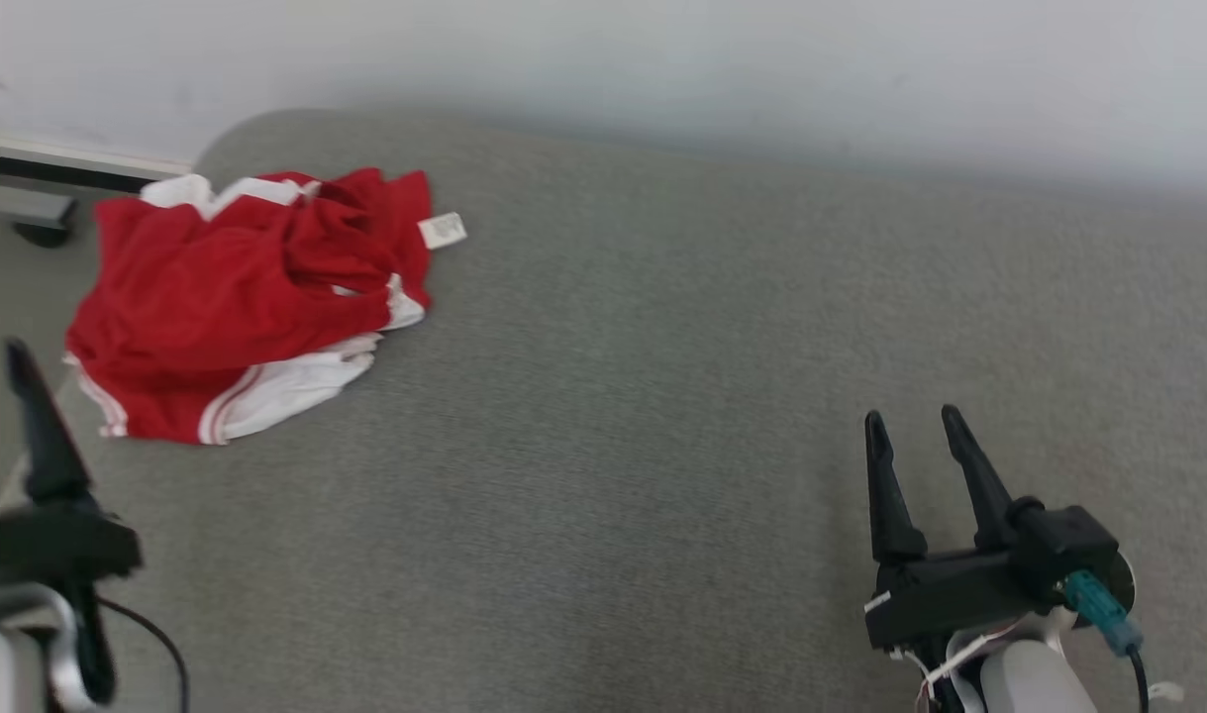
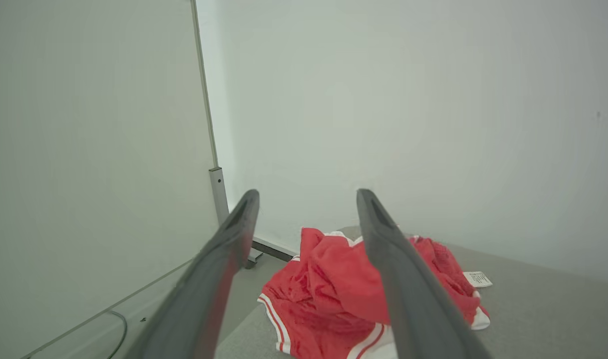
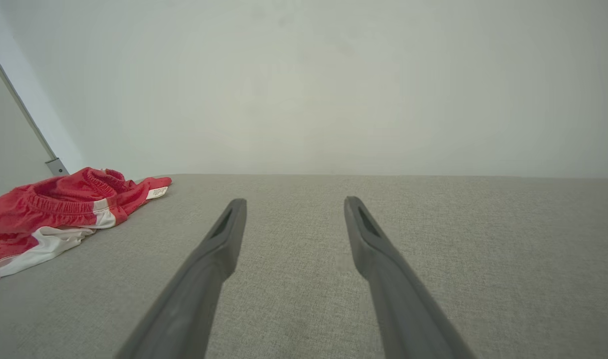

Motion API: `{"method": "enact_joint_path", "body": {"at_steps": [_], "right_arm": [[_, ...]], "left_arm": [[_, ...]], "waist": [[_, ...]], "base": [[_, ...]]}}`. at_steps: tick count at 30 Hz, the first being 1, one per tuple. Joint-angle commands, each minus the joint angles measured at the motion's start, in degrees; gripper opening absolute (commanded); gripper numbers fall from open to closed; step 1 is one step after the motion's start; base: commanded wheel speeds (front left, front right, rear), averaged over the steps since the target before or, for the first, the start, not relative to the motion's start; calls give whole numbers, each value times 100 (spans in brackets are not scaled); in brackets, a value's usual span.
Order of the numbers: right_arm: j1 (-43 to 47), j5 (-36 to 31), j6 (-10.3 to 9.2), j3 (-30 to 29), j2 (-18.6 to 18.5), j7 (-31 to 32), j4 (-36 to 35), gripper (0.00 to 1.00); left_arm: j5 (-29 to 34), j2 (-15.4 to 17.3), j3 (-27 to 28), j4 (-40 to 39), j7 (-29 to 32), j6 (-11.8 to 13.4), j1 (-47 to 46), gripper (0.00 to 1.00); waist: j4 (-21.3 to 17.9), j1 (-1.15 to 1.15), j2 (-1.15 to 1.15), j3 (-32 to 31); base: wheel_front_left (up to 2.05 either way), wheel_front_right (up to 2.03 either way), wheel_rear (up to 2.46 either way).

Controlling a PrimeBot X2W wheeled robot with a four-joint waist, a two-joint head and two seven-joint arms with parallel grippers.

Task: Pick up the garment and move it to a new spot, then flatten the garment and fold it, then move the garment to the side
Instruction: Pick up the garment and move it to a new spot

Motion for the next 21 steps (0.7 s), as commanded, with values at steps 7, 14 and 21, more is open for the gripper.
{"method": "enact_joint_path", "body": {"at_steps": [7, 14, 21], "right_arm": [[-451, 135, -12, -17, 3, -3, -252, 100], [-603, 254, -12, -28, 8, -4, -379, 100], [-648, 329, -12, 5, 8, -4, -447, 100]], "left_arm": [[-366, 695, 538, 84, 248, -3, -951, 100], [-479, 1132, 674, 435, 537, -115, -1403, 100], [-553, 1481, 539, 1146, 1151, -255, -1874, 100]], "waist": [[-1586, 0, 0, 1418], [-1992, 0, 0, 1791], [-2131, 0, 0, 1907]], "base": [[0, 0, 0], [0, 0, 0], [0, 0, 0]]}}
